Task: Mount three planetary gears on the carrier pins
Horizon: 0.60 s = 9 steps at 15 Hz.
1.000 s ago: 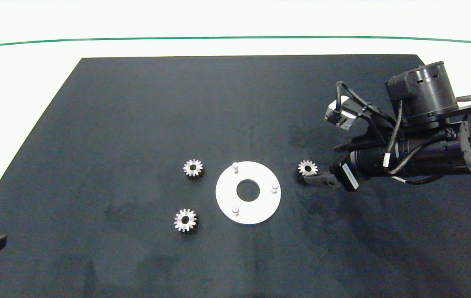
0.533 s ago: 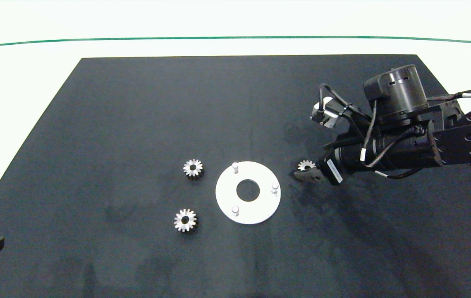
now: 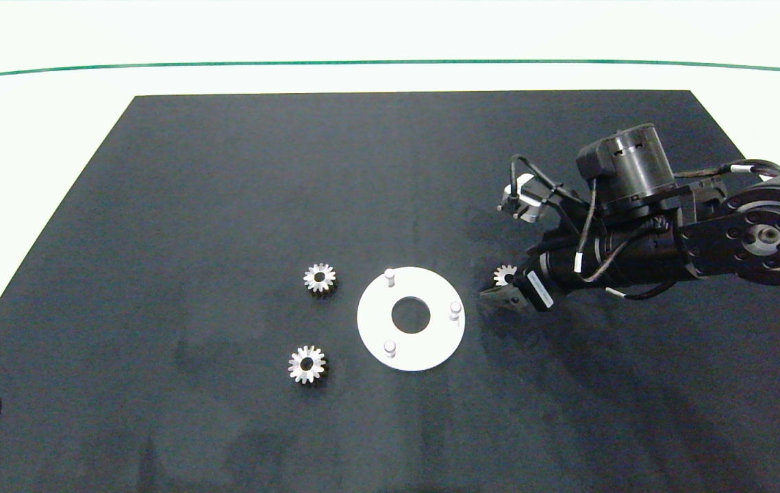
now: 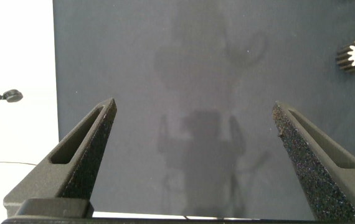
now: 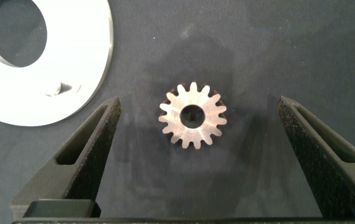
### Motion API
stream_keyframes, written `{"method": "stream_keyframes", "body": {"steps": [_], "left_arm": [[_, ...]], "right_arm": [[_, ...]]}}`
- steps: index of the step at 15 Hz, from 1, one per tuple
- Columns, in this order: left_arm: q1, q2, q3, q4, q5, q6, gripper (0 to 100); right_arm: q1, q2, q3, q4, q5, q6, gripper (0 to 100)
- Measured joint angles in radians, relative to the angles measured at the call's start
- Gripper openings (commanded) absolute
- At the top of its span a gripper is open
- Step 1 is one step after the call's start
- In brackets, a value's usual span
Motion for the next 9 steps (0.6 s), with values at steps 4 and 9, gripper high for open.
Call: {"method": "stream_keyframes", "body": {"steps": [4, 9], "left_arm": [[0.001, -0.008, 0.000, 0.000, 0.000, 0.000, 100], [0.010, -0.017, 0.000, 0.000, 0.000, 0.000, 100]], "right_arm": [[0.000, 0.014, -0.003, 0.001, -0.017, -0.022, 90], [0.001, 0.028, -0.005, 0.001, -0.020, -0.023, 79]]}}
